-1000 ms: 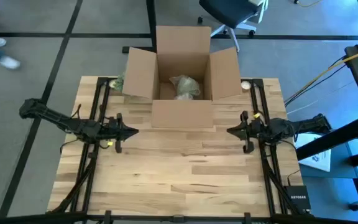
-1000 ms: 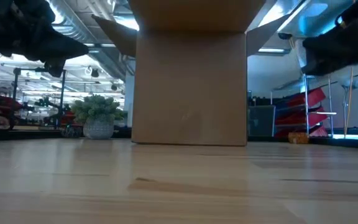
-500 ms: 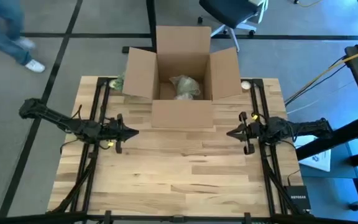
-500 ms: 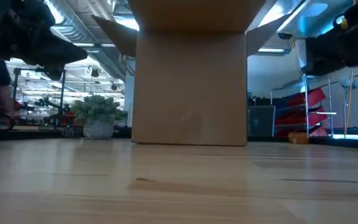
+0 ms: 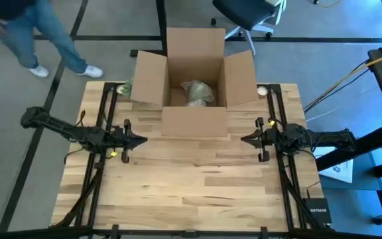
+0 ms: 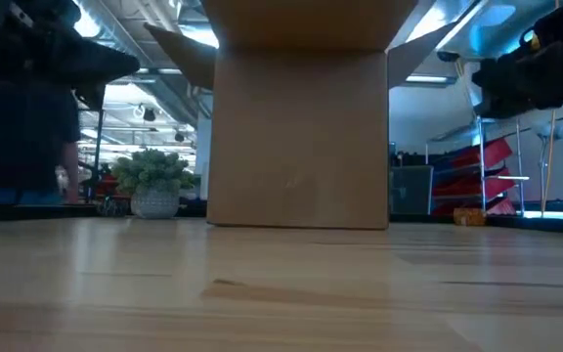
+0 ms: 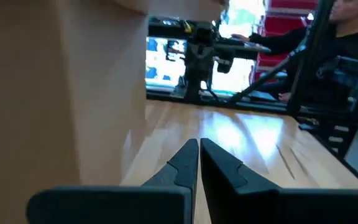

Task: Wrap mug
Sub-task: Return to Home Position

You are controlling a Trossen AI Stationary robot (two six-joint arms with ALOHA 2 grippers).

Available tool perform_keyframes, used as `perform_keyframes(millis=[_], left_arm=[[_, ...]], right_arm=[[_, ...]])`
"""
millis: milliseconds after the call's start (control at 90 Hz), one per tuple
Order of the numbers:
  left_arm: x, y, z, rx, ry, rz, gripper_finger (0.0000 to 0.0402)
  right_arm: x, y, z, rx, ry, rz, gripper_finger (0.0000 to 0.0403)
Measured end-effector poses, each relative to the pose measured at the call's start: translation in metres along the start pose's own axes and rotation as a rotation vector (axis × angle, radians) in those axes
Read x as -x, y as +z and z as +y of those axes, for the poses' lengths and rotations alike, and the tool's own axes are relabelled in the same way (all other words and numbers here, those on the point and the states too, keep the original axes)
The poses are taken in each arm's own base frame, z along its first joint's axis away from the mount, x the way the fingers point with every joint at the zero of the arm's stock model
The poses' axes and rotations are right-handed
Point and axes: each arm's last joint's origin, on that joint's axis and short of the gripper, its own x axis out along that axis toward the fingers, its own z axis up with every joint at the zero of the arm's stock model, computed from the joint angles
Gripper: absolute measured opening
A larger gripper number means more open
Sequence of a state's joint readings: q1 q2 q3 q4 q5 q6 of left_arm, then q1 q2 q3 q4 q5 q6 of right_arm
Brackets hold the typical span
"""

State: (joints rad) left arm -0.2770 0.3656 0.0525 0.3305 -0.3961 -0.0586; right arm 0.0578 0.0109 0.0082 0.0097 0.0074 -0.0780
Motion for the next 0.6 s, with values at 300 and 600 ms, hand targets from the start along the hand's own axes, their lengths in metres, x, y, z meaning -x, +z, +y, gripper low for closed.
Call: perform_keyframes(millis=[300, 600], left_arm=[[0.007, -0.012, 0.006, 0.024, -0.153, 0.031, 0.0], [0.016, -0.003, 0.019, -0.015, -0.127, -0.076, 0.0]], right_arm=[[0.0, 0.0, 0.0, -0.002, 0.001, 0.0, 0.0001], [0.0, 0.0, 0.0, -0.002, 0.001, 0.0, 0.0001]])
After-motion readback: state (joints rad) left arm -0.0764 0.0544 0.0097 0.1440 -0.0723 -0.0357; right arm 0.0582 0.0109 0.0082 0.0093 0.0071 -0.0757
